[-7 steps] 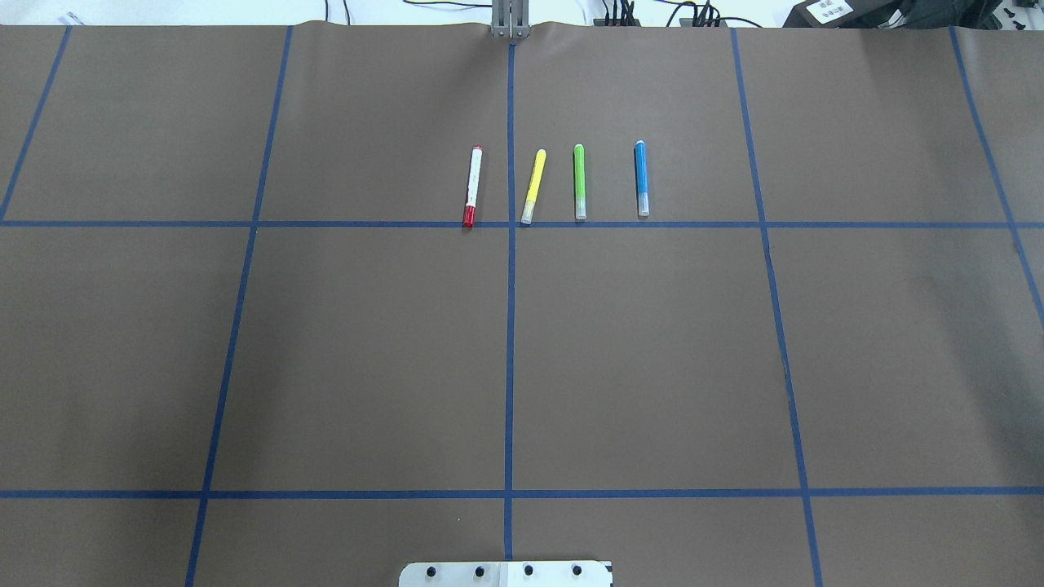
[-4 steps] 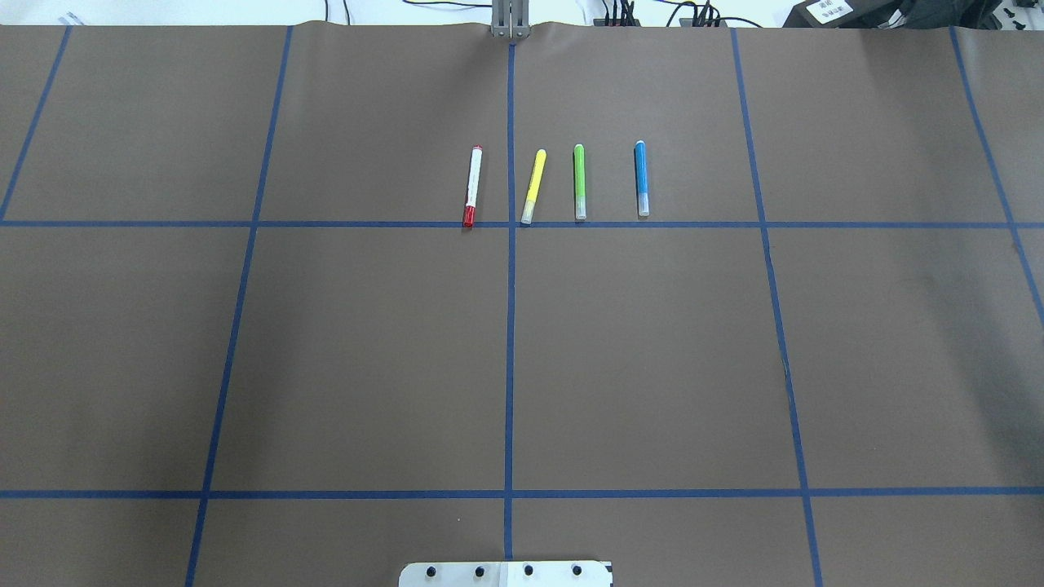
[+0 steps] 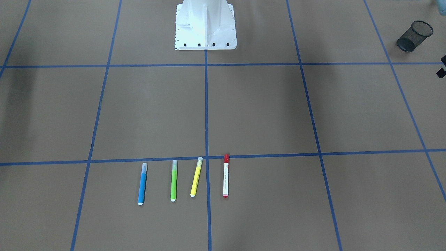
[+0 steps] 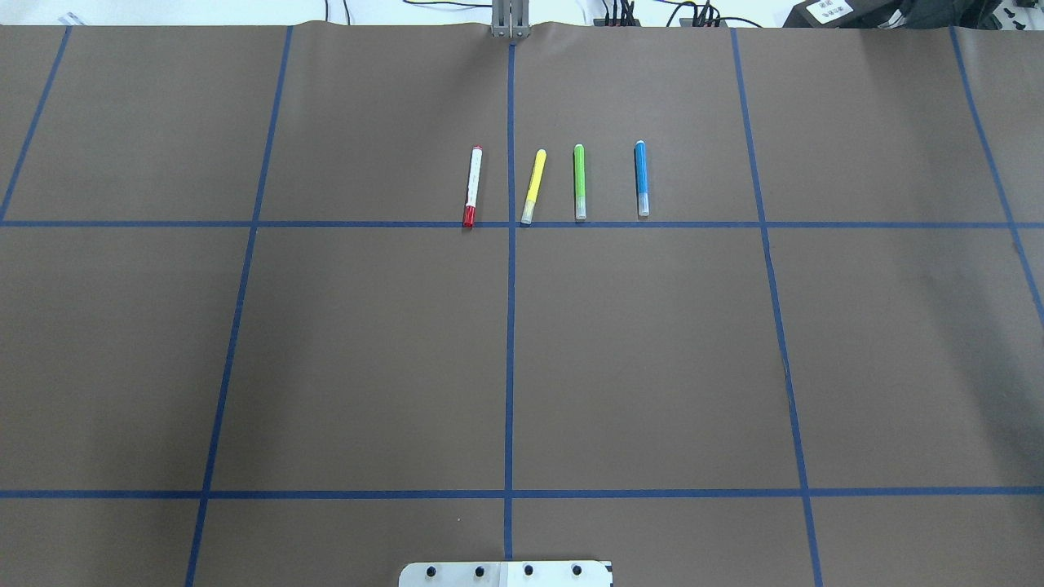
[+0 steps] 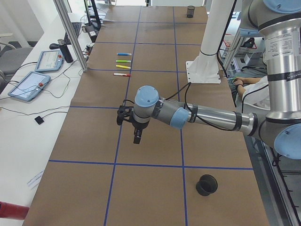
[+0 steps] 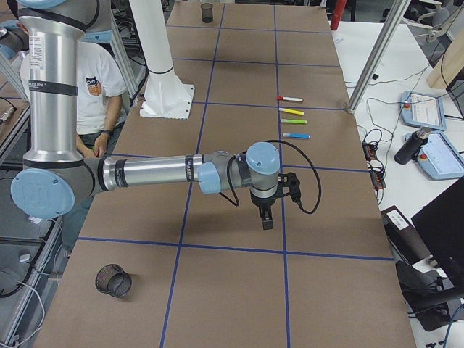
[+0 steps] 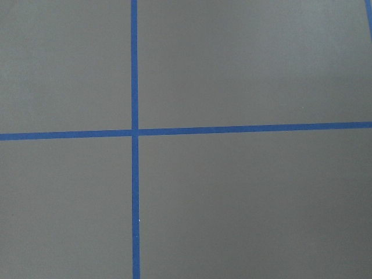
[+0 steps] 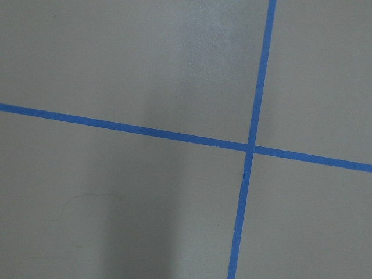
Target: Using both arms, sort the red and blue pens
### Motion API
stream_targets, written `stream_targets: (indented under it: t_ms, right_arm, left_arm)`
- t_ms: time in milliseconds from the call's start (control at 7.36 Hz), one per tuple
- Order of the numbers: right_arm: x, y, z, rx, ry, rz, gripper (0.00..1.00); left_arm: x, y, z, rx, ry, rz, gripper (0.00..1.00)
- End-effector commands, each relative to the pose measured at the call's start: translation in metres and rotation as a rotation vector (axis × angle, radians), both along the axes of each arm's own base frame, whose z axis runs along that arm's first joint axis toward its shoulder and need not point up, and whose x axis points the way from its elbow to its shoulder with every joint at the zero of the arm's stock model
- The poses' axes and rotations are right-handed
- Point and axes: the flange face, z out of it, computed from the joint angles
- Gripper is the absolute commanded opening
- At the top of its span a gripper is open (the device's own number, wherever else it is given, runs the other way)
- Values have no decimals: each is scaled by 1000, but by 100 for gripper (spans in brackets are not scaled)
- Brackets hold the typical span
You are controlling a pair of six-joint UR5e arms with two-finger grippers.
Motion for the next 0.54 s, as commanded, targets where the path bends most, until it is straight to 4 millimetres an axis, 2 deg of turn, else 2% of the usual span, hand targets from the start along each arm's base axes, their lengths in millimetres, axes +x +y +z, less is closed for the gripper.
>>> stream_targets:
  t_ms: [0,408]
  right_arm:
    - [0,1,2,-2,-3,0,100]
    - [-1,3,3,-10,-12,5,100]
  left_arm:
    - [0,0,0,-2,2,-2,100]
    - [2,0,-1,-4,3,2,100]
